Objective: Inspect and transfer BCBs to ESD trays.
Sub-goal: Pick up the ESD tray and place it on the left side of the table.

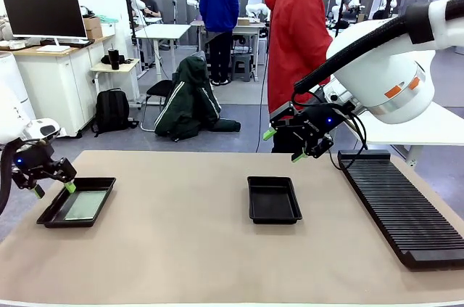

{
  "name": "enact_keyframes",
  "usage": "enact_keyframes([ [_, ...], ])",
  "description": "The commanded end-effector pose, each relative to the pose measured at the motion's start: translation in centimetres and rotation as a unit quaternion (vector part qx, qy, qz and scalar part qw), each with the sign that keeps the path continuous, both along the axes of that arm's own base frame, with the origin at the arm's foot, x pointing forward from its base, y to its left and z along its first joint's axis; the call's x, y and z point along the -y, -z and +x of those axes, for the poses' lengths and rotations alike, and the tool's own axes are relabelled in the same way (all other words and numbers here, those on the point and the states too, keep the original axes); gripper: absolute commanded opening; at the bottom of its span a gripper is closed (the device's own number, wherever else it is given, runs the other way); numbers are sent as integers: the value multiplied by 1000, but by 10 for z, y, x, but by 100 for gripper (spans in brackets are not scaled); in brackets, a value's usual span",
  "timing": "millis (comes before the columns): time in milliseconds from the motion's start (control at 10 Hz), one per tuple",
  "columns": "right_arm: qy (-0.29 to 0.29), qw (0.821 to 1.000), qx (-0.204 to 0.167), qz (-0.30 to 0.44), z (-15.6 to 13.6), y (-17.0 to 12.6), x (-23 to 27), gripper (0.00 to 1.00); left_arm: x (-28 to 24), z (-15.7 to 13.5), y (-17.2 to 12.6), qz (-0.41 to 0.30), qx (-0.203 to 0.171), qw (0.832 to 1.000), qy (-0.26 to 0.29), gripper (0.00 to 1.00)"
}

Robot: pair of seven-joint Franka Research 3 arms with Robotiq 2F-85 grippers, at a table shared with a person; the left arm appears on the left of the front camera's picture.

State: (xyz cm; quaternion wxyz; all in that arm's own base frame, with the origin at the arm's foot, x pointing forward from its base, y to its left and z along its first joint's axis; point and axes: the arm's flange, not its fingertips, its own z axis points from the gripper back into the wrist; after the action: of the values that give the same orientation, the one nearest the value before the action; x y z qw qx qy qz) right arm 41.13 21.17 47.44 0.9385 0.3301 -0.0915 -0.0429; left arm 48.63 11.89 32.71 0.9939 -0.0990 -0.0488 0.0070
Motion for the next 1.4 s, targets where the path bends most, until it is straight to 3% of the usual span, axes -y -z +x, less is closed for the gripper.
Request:
enact_keyframes([
  [0, 10, 1000, -1, 0, 0, 1, -2, 100, 0, -5, -14, 4, -7, 1000, 4, 100],
  [900, 10, 1000, -1, 0, 0, 1, -2, 100, 22, -21, -96, 65, -15, 998, 7, 100],
  [1000, 10, 1000, -1, 0, 0, 1, -2, 100, 13, -20, -82, 57, -3, 998, 5, 100],
  [1300, 10, 1000, -1, 0, 0, 1, -2, 100, 13, -20, -82, 57, -3, 998, 5, 100],
])
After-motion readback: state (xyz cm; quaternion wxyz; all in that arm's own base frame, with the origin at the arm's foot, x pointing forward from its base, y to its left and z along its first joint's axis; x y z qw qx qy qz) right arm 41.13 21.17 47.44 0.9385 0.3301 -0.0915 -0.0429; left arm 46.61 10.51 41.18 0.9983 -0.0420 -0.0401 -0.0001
